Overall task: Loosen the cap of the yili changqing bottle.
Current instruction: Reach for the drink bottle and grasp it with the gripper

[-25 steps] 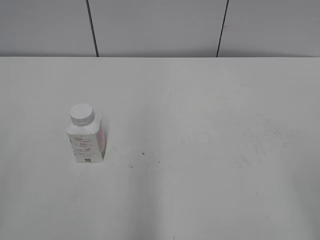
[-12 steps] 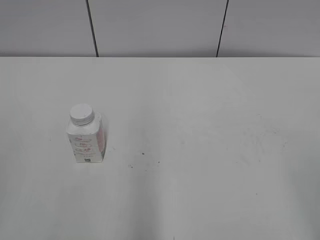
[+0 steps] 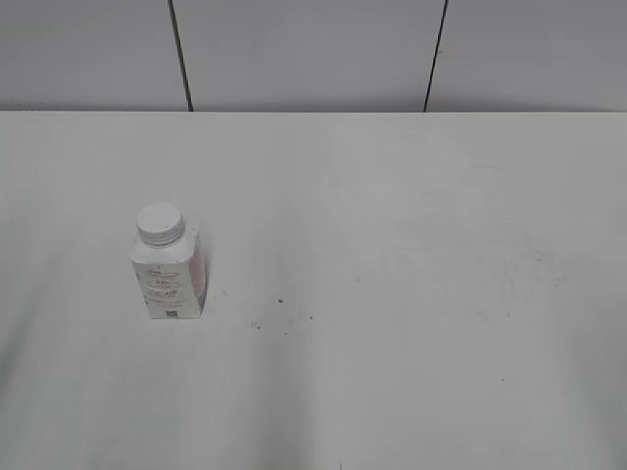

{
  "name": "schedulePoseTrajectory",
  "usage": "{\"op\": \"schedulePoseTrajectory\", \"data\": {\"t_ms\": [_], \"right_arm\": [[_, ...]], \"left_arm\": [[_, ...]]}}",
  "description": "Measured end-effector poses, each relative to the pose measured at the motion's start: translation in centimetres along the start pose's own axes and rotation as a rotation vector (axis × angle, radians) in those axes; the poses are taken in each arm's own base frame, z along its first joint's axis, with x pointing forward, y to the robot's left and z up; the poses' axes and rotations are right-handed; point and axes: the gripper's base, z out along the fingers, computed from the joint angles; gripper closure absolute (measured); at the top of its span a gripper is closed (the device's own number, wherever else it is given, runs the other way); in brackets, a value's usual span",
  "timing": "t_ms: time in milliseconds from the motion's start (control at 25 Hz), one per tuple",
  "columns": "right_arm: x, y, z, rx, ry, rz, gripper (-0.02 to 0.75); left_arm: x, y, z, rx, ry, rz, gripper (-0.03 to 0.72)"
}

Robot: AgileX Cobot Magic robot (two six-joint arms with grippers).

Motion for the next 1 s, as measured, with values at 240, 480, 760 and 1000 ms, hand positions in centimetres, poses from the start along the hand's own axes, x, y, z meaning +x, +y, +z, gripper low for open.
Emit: {"op": "schedulePoseTrajectory", "data": {"t_ms": [240, 480, 760, 1000], "right_arm": [[0.0, 0.0, 0.0, 0.000, 0.000, 0.000, 0.152], [0.0, 0.0, 0.0, 0.000, 0.000, 0.000, 0.152], [0.0, 0.0, 0.0, 0.000, 0.000, 0.000, 0.152], [0.0, 0.0, 0.0, 0.000, 0.000, 0.000, 0.152]], "left_arm": [[0.3, -0.1, 2.1, 0.006, 0.006, 0.026, 0.249], [0.3, -0.2, 4.1, 0.016, 0.024, 0.020, 0.249], [1.3, -1.5, 8.0, 0.099, 0.055, 0.069, 0.249], [3.0, -2.3, 10.3, 0.151, 0.155, 0.185, 0.249]]}}
